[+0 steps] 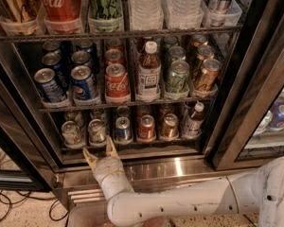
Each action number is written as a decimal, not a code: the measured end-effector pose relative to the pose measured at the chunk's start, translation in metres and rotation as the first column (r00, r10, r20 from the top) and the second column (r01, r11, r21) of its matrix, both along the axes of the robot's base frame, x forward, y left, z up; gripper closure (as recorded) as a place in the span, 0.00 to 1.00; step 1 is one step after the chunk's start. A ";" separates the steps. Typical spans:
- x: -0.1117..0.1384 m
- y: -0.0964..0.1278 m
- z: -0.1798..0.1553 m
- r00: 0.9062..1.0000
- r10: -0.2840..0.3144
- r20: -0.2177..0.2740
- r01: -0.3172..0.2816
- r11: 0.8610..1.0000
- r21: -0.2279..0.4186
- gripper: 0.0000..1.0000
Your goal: Pick 7up can from bottom shelf of fridge
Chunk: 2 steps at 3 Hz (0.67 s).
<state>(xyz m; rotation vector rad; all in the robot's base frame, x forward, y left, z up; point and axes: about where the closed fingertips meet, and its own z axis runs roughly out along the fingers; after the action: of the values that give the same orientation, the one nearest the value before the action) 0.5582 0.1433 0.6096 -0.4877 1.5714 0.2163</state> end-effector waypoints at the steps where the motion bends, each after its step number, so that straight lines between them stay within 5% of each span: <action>1: 0.058 0.017 0.005 0.999 0.038 0.026 -0.038 0.999 -0.007 0.28; 2: 0.064 0.015 0.005 0.999 0.032 0.028 -0.032 0.999 -0.006 0.30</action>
Offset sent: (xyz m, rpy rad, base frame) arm 0.0213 -0.0025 0.0055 -0.0234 -0.0088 0.0094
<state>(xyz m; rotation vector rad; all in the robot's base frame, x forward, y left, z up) 0.6227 0.1583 0.6142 -0.5184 1.5376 0.2284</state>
